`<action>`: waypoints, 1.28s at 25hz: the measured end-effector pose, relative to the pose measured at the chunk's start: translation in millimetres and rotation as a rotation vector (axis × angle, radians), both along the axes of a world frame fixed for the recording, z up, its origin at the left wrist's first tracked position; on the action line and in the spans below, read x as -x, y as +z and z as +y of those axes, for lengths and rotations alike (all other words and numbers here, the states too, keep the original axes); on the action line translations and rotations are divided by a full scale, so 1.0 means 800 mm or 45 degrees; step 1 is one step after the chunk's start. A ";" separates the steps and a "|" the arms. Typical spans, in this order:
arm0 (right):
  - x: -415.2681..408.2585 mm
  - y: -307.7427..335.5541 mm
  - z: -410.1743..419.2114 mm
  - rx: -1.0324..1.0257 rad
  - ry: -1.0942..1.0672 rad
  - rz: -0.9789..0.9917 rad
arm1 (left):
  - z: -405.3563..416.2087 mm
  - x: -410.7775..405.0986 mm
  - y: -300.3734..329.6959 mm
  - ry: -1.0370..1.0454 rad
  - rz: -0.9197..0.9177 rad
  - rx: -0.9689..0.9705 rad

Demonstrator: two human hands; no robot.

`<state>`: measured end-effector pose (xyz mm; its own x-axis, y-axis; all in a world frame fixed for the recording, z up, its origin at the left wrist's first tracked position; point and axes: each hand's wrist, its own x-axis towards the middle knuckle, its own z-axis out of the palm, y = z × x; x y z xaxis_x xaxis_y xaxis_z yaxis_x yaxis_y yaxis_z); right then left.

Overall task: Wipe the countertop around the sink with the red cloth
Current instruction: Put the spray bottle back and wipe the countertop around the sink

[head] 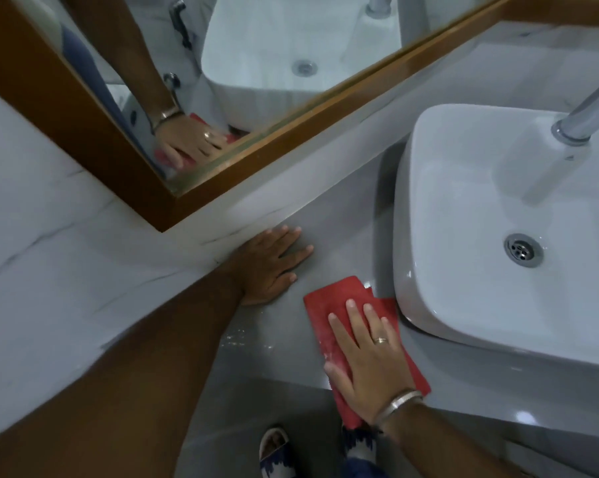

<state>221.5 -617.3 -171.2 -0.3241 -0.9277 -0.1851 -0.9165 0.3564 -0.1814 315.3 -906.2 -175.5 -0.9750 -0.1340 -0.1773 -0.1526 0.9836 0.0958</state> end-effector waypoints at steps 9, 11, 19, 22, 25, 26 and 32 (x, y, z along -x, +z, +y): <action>0.057 0.024 0.020 -0.109 0.382 -0.044 | 0.116 -0.142 0.126 0.691 0.144 0.288; 0.048 0.021 -0.005 -0.091 0.274 -0.025 | 0.126 -0.190 0.152 0.953 0.252 0.492; -0.053 0.025 -0.131 -0.124 0.503 0.087 | 0.021 -0.262 0.277 1.641 0.462 0.910; -0.021 0.019 -0.102 -0.018 0.773 0.101 | 0.011 -0.276 0.266 1.526 0.528 1.002; -0.020 0.021 -0.110 -0.120 0.282 0.128 | 0.008 -0.280 0.266 1.419 0.619 0.891; -0.047 0.020 -0.125 -0.141 0.055 0.146 | 0.008 -0.280 0.266 1.401 0.638 0.879; -0.281 0.026 -0.249 -0.045 -0.383 -0.180 | 0.006 -0.282 0.260 1.343 0.679 0.942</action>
<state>446.0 -816.4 -150.4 -0.5514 -0.7865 -0.2782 -0.7360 0.6156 -0.2817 541.3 -901.6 32.6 -0.2832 -0.7376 0.6130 -0.9550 0.2760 -0.1092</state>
